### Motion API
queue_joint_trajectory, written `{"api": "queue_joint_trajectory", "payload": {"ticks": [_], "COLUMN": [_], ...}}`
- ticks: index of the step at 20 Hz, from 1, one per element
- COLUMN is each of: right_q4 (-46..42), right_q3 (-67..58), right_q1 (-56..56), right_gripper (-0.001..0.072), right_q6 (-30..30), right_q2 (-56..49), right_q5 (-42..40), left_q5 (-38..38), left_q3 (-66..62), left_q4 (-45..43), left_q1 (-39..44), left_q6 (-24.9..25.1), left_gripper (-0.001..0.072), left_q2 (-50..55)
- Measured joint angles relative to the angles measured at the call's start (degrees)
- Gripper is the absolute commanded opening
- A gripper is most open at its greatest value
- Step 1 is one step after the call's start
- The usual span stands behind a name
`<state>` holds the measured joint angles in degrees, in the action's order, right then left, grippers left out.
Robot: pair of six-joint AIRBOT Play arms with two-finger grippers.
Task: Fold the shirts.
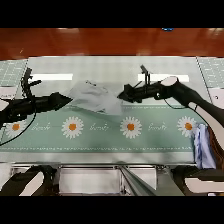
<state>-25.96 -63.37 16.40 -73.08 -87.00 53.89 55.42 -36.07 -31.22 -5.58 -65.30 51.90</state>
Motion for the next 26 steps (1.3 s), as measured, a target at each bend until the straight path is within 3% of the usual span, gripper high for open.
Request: {"api": "queue_joint_trajectory", "payload": {"ticks": [4,10,21,26], "right_q4": [-3.61,-11.58,-20.28,-32.02], "right_q3": [-14.29,-29.59,-34.82,-33.75], "right_q1": [-0.61,-8.57,-48.28,-63.67], "right_gripper": [0.0021,0.0020,0.0020,0.0019], "right_q6": [-1.68,-8.96,-18.12,-21.11], "right_q2": [1.57,7.45,21.97,24.83], "right_q5": [6.05,12.79,31.17,43.43], "left_q5": [-0.63,-0.70,-1.18,-4.55], "left_q3": [0.00,0.00,0.00,0.00], "left_q4": [-0.02,-0.02,0.00,0.00], "left_q1": [0.00,0.00,0.00,0.00], "left_q6": [0.00,-1.55,-3.69,-3.69], "left_gripper": [0.0018,0.0017,0.0018,0.0018], "left_q2": [0.55,0.72,0.20,0.20]}}
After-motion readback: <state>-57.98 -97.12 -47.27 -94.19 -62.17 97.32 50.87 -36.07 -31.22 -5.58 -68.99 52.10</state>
